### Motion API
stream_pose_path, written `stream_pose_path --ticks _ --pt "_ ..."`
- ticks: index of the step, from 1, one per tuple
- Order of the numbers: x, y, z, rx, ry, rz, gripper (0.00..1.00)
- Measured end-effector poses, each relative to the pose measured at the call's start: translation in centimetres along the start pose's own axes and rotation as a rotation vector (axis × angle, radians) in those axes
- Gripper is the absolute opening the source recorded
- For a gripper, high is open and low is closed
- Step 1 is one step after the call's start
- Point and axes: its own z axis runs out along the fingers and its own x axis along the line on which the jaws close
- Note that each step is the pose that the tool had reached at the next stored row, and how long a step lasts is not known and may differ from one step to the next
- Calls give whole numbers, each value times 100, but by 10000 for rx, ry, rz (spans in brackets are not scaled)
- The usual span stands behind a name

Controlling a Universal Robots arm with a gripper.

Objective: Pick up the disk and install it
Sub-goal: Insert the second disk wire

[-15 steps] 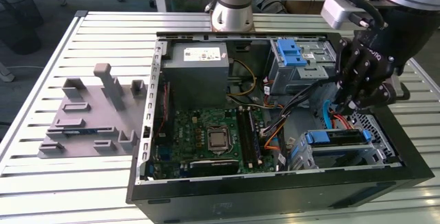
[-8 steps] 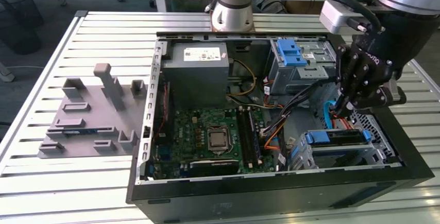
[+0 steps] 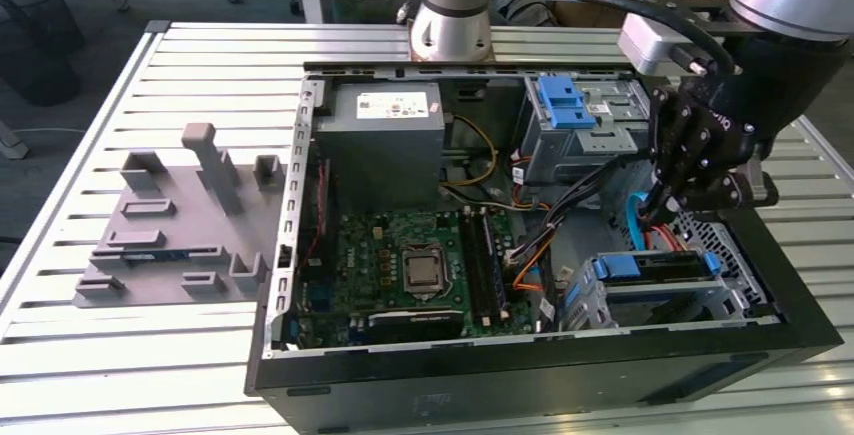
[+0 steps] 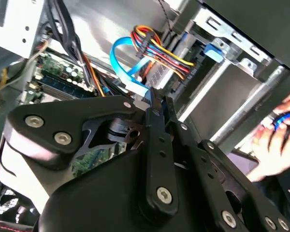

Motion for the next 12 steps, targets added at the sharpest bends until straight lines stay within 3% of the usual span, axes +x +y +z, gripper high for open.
stream_pose_path --ticks 1,7,12 --pt "6 0 3 6 -40 -2 16" --pt "116 3 46 88 -60 -21 16" --pt "118 4 50 96 -68 -22 16"
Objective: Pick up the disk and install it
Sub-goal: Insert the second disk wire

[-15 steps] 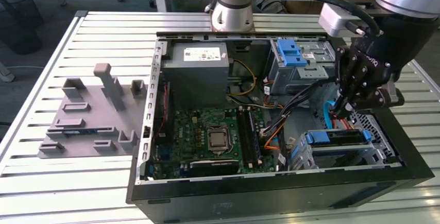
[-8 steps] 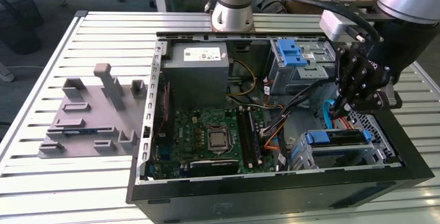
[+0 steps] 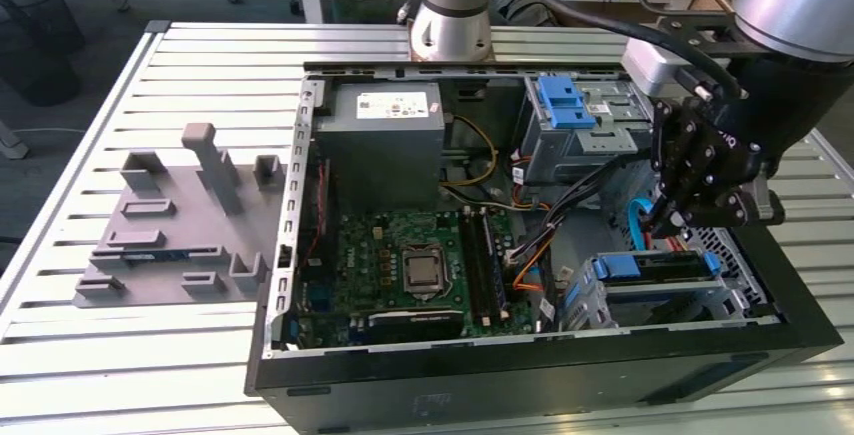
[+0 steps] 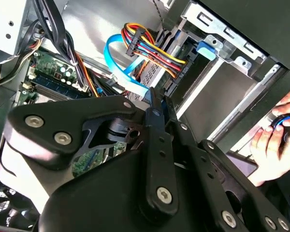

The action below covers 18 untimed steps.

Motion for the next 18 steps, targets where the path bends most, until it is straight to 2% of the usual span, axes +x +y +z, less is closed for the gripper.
stream_pose_path --ticks 3,8,11,15,18 --pt "10 1 18 8 -1 0 16" --pt "31 11 58 133 -8 -34 16" --pt "32 11 62 144 -13 -37 16" --pt "87 14 104 164 -62 -40 16" --pt "99 13 139 180 -109 -47 16"
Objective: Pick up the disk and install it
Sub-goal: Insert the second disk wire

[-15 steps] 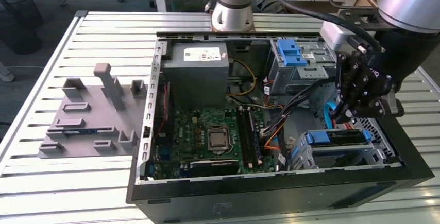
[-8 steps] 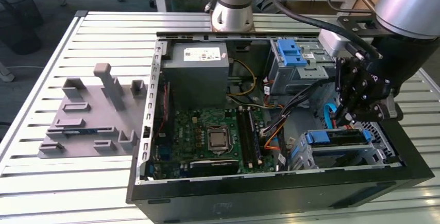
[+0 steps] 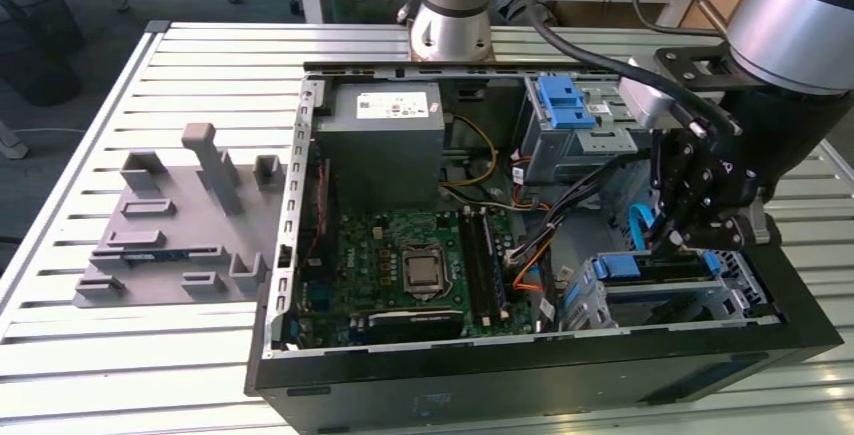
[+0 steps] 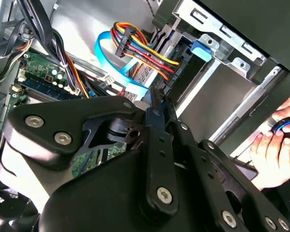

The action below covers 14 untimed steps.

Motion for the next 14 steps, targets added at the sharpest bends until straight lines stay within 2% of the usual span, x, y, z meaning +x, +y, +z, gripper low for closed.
stream_pose_path --ticks 5,8,14 --pt "4 1 29 41 -55 -3 16" --pt "15 2 33 105 -90 0 16" --pt "22 4 41 127 -93 1 16"
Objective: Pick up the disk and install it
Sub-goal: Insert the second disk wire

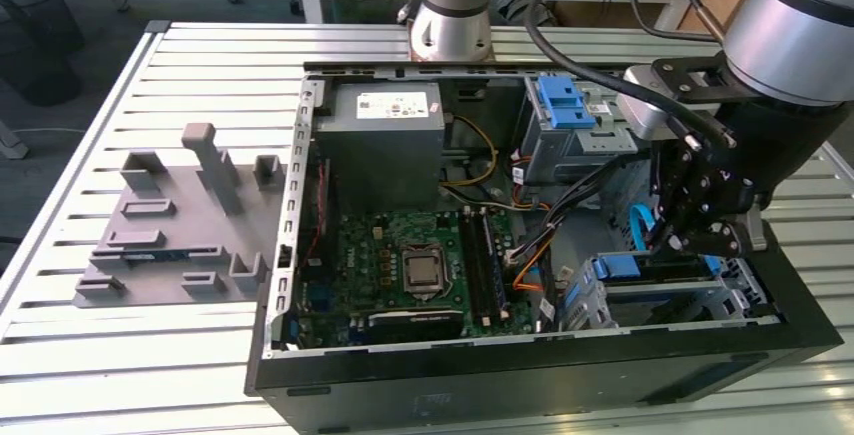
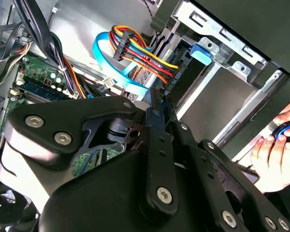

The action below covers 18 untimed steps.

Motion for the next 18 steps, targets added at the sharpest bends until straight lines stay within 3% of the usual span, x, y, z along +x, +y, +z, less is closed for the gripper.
stream_pose_path --ticks 18 --pt "32 -4 18 2 -78 3 16"
